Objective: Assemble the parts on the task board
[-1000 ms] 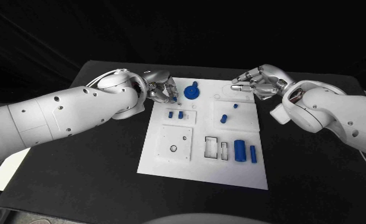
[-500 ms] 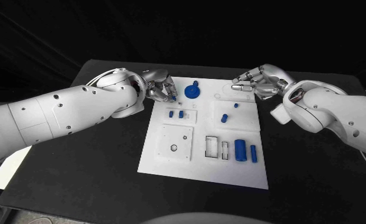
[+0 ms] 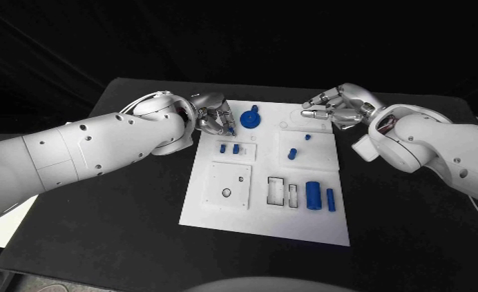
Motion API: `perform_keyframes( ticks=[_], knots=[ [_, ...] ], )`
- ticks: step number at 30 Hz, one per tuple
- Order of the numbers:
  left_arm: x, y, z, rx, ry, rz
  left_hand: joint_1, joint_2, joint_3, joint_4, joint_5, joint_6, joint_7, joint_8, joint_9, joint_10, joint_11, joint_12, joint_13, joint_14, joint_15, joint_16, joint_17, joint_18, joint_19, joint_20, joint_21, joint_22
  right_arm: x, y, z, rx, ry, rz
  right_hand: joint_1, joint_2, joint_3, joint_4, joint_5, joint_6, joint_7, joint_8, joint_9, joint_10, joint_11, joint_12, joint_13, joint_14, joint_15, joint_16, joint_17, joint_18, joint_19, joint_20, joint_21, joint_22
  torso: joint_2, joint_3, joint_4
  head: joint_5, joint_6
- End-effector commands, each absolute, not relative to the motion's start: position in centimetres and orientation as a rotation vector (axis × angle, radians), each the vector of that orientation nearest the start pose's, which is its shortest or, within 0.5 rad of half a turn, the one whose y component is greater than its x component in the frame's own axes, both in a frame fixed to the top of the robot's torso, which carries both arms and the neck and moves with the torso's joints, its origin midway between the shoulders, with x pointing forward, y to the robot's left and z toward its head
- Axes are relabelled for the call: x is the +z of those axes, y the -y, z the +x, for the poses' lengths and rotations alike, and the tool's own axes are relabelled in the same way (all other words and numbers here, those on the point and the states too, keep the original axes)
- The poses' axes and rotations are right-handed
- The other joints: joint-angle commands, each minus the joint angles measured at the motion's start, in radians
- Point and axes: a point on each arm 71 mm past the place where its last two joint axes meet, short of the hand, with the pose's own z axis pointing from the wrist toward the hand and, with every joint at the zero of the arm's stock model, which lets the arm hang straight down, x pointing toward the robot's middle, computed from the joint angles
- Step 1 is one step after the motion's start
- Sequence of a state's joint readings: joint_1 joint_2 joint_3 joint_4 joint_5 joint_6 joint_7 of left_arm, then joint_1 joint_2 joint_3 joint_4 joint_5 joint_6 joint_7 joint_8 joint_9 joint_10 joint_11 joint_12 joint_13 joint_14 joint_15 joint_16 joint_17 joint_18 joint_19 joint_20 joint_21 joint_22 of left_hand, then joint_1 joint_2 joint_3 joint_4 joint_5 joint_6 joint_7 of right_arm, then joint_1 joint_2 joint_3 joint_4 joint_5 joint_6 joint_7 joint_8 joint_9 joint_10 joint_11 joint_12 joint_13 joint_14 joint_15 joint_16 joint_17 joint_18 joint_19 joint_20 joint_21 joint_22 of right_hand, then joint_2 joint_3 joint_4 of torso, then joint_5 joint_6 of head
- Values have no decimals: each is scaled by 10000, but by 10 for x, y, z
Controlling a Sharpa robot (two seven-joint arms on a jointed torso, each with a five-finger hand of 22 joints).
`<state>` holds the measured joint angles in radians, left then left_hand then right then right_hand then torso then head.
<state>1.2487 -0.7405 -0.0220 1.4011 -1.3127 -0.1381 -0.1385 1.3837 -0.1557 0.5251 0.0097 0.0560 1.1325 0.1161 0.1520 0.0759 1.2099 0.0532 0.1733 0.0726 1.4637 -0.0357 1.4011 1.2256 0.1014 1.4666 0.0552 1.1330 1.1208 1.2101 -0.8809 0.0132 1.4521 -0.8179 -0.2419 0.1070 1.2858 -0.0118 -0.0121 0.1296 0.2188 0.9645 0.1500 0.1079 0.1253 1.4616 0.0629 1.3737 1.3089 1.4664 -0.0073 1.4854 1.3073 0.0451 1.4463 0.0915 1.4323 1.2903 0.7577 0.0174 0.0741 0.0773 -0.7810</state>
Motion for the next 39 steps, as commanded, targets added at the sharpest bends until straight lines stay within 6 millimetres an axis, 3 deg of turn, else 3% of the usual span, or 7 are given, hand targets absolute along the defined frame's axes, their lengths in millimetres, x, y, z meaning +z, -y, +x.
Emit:
perform_keyframes(
  ticks=[1,39],
  knots=[
    [-176,-181,516,-6560,-18440,927,-100,30,-2,-54,-48,-24,74,-52,5,12,34,-63,-8,471,61,42,10,-42,71,82,-27,-10,-166,237,504,10567,-16980,3765,-11,114,-41,8,6,-62,-28,51,16,-42,-17,-6,1465,711,-78,-53,1168,135,-60,-25,-54,1,0,-1,7,-18,-13],
    [-189,-172,517,-6045,-18938,1483,-196,-20,9,-84,-51,-90,130,-186,-27,-26,93,-261,-6,455,109,47,-10,-33,57,129,-79,-40,-166,236,504,10596,-16986,3745,-4,130,-68,1,-4,-47,-32,69,30,-44,-20,-13,1459,712,-81,-60,1162,136,-59,-27,-61,-7,-5,-7,9,-22,-39]
  ],
)
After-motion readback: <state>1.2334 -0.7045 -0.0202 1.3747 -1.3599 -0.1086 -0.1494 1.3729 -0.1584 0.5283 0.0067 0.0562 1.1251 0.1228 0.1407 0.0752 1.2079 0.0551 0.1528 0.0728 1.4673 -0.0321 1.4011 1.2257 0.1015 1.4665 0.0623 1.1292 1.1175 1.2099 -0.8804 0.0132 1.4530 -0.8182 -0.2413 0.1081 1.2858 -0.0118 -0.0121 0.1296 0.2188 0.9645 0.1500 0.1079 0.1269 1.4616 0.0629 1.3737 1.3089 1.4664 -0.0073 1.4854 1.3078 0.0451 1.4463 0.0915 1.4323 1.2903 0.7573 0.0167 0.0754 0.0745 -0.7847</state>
